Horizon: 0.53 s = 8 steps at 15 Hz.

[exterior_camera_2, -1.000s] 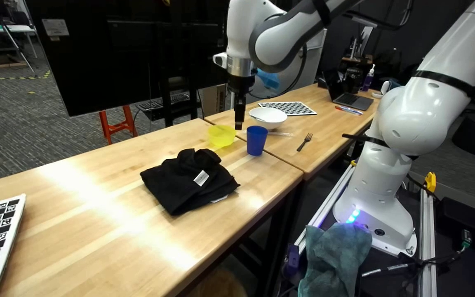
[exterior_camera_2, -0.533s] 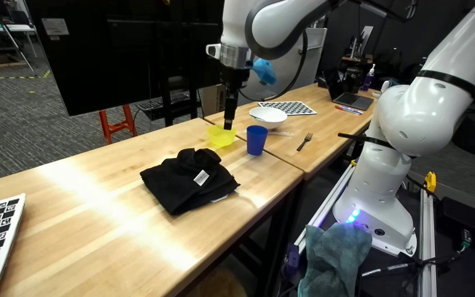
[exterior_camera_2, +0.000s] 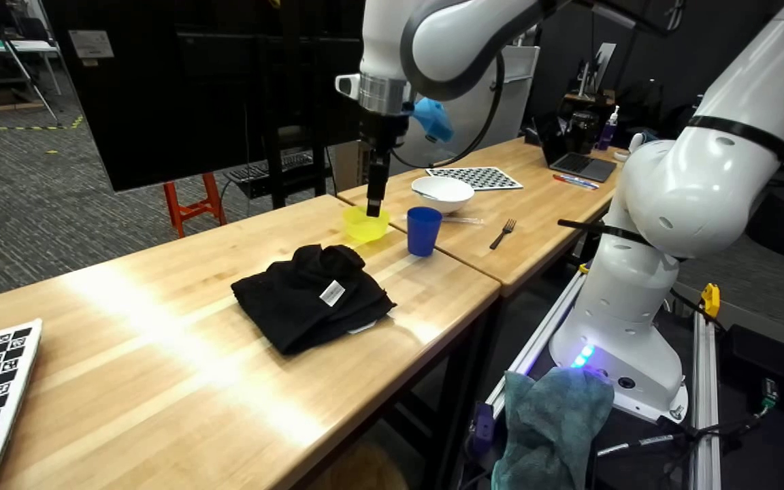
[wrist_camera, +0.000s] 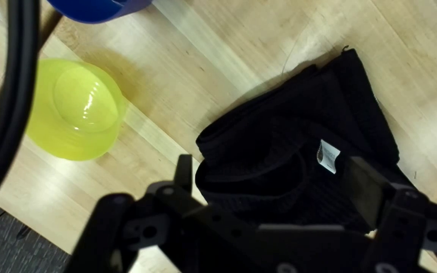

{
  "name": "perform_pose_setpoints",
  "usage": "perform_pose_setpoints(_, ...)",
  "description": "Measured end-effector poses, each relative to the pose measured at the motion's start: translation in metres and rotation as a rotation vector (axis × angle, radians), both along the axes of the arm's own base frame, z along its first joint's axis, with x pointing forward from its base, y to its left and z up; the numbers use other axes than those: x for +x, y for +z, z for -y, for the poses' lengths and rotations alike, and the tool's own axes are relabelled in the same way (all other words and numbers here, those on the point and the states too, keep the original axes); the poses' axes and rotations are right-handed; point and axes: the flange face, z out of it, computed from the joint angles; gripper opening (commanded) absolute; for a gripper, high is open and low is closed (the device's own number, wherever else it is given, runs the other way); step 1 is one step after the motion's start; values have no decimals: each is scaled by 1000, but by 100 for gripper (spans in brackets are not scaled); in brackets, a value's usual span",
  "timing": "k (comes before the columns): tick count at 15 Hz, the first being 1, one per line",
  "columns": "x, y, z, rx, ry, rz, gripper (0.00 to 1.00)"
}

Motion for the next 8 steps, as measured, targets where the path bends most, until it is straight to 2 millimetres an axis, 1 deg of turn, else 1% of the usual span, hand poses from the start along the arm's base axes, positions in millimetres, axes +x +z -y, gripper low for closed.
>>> perform_pose_setpoints(5, 1, -2, 2, -1, -5, -3, 100)
perform_pose_setpoints(8, 4, -10, 3, -1, -9, -15, 100)
